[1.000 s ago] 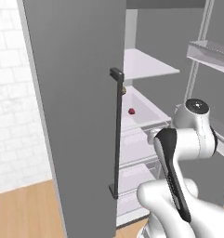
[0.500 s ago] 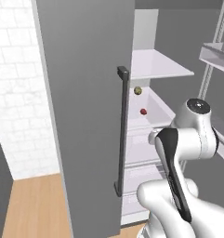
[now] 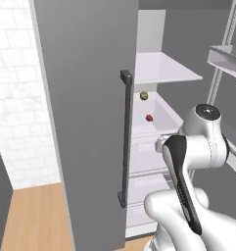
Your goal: Take the strawberry from the fridge and place it on top of the pancake, located on the dining counter.
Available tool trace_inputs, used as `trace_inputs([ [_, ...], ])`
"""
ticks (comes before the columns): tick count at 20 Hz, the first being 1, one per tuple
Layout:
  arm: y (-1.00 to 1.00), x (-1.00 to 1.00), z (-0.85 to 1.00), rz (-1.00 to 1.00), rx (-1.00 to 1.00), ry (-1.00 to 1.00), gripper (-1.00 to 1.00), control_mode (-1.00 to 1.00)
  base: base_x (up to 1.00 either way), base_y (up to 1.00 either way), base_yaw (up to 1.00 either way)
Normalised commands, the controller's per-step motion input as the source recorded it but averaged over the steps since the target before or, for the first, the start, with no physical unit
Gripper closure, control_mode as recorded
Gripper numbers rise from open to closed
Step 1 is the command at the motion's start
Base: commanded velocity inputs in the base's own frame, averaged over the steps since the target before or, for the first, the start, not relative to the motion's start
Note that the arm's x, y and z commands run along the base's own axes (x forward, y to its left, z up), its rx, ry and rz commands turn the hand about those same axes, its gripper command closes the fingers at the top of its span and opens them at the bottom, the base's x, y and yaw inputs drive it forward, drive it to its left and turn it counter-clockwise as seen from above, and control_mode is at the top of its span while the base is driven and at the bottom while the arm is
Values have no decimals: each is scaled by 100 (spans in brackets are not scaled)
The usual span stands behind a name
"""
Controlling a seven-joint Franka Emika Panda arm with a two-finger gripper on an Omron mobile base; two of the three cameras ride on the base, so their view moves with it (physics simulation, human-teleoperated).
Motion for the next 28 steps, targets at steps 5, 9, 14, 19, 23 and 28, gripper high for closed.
trace_inputs([
  [5,0,0,0,0,0,0,-100,100,0,-39,-6],
  [9,0,0,0,0,0,0,-100,100,4,-41,-4],
  [14,0,0,0,0,0,0,-100,100,31,-17,0],
  [19,0,0,0,0,0,0,-100,100,45,-6,0],
  [23,0,0,0,0,0,0,-100,100,49,-14,0],
  [28,0,0,0,0,0,0,-100,100,54,-14,0],
])
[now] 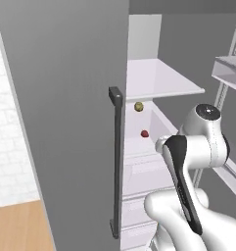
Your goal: Take the strawberry from the fridge and place it on top of the pancake, located on the dining counter.
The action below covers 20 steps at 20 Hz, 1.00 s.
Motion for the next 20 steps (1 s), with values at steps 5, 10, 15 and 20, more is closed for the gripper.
trace_inputs([
  [5,0,0,0,0,0,0,-100,100,39,-18,0],
  [10,0,0,0,0,0,0,-100,100,11,-34,0],
  [15,0,0,0,0,0,0,-100,100,7,-32,0],
  [20,0,0,0,0,0,0,-100,100,0,0,0],
])
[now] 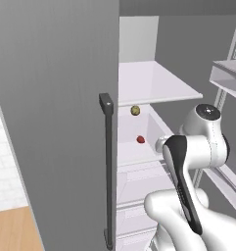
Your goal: Take the strawberry from the fridge and place it on top of the pancake, located on the dining counter.
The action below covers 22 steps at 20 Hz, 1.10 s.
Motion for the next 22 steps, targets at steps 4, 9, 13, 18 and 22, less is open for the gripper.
trace_inputs([
  [4,0,0,0,0,0,0,-100,100,0,0,0],
  [9,0,0,0,0,0,0,-100,100,0,0,0],
  [13,11,10,-2,3,-1,-10,-100,-100,0,0,0],
  [18,18,47,-9,0,-6,-9,-100,-100,0,0,0],
  [22,7,34,-27,4,-5,-4,-100,-100,0,0,0],
])
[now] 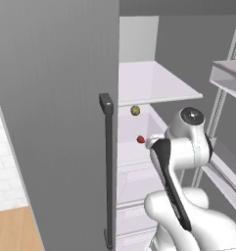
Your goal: Take the strawberry from the fridge and place it on top of the pancake, located on the dining counter.
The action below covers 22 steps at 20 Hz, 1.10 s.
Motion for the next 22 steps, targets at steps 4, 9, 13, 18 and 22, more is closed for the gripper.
trace_inputs([
  [4,-2,36,-60,1,-2,-7,-100,-100,0,0,0],
  [9,-9,75,-19,0,0,0,-100,-100,0,0,0],
  [13,-3,93,-17,4,0,0,-100,-100,0,0,0],
  [18,0,61,-11,10,0,9,-100,-100,0,0,0],
  [22,0,41,-4,13,0,10,-100,-100,0,0,0],
])
